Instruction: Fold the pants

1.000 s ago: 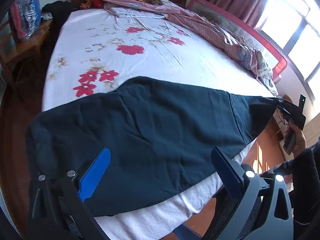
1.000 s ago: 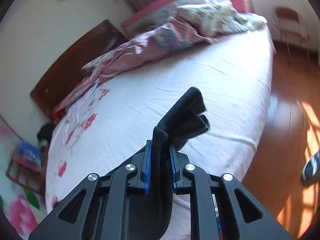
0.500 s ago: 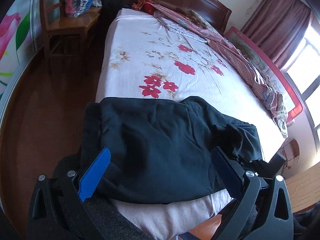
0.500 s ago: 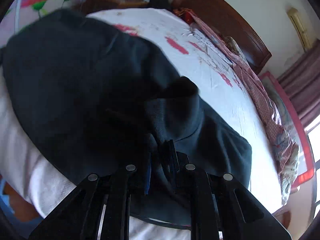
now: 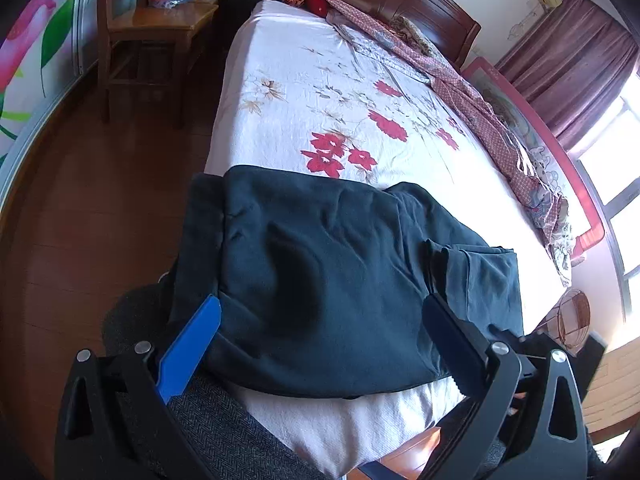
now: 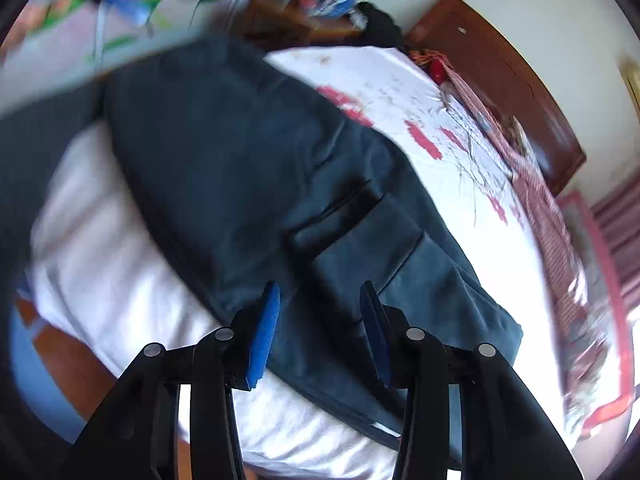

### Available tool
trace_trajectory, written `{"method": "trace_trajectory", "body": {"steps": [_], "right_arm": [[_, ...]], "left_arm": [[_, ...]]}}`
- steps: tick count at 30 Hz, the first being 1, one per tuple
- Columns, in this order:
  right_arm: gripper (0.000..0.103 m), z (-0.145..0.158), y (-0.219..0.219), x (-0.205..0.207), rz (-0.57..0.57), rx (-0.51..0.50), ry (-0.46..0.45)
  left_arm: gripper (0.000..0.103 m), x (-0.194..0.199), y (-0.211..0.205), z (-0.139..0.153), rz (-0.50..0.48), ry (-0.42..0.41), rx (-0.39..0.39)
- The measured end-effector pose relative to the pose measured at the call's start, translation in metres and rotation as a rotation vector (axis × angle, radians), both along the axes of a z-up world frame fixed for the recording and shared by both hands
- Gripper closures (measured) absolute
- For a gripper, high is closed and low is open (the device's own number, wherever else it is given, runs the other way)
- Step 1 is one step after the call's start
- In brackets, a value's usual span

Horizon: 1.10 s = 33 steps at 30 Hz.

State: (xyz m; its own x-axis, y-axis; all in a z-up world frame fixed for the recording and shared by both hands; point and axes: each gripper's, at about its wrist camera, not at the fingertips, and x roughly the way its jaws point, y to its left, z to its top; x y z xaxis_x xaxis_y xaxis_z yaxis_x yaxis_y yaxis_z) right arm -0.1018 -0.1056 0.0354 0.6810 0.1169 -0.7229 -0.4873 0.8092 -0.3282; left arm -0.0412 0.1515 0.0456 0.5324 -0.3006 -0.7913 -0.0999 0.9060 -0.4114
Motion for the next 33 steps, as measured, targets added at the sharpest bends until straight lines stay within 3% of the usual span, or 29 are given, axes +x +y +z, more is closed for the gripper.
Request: {"method": "trace_trajectory", "body": {"steps": [1,3,5,7,8,9,10,12,14,19,23,30,33], "right_arm": [[0.062,0.009,-0.020,0.019,-0.104,0.039,-0.015],[0.061,0.008,-0.058,0.060,-0.318,0.004,-0.068],[0.061,-0.010,-0.076,0.089,-0.414,0.039,-0.015],[0.061,-0.043,-0.048,0.092,-0.319,-0.042,0.040],[0.063,-0.062,-0.027,0.081,-0.255,-0.135,0.022],[0.063,-0.072,-0.013,0.066,-0.224,-0.249,-0.087],[0.063,-0.073,-0.006,0.060,-0.208,-0.295,-0.128],[0.060,-0.055,-0.019,0.063,-0.269,-0.176,-0.069],[0.047,-0.031,-0.036,0.057,-0.316,-0.019,-0.054],[0.047,-0.010,-0.041,0.043,-0.342,0.116,0.003],[0.047,-0.016,-0.031,0.039,-0.366,0.146,0.083],[0.047,-0.021,0.010,0.031,-0.340,0.083,0.114],[0.047,-0.016,0.030,0.034,-0.307,0.044,0.106]], "left_arm": [[0.002,0.000,0.003,-0.001,0.004,0.001,-0.009],[0.002,-0.001,0.008,-0.002,0.019,-0.005,-0.032],[0.002,-0.002,0.011,0.000,0.029,-0.016,-0.033],[0.002,-0.004,0.017,0.002,0.042,-0.025,-0.020],[0.002,-0.005,0.021,0.004,0.043,-0.029,-0.013],[0.002,-0.005,0.026,0.005,0.047,-0.033,0.005],[0.002,-0.006,0.033,0.006,0.055,-0.039,0.031],[0.002,-0.005,0.049,0.005,0.037,-0.052,0.073],[0.002,-0.001,0.066,-0.002,-0.005,-0.053,0.100],[0.002,0.024,0.102,-0.031,-0.157,-0.038,0.154],[0.002,0.042,0.127,-0.058,-0.234,-0.027,0.063],[0.002,0.068,0.145,-0.110,-0.283,0.000,-0.289],[0.002,0.080,0.140,-0.133,-0.301,0.059,-0.431]]}}
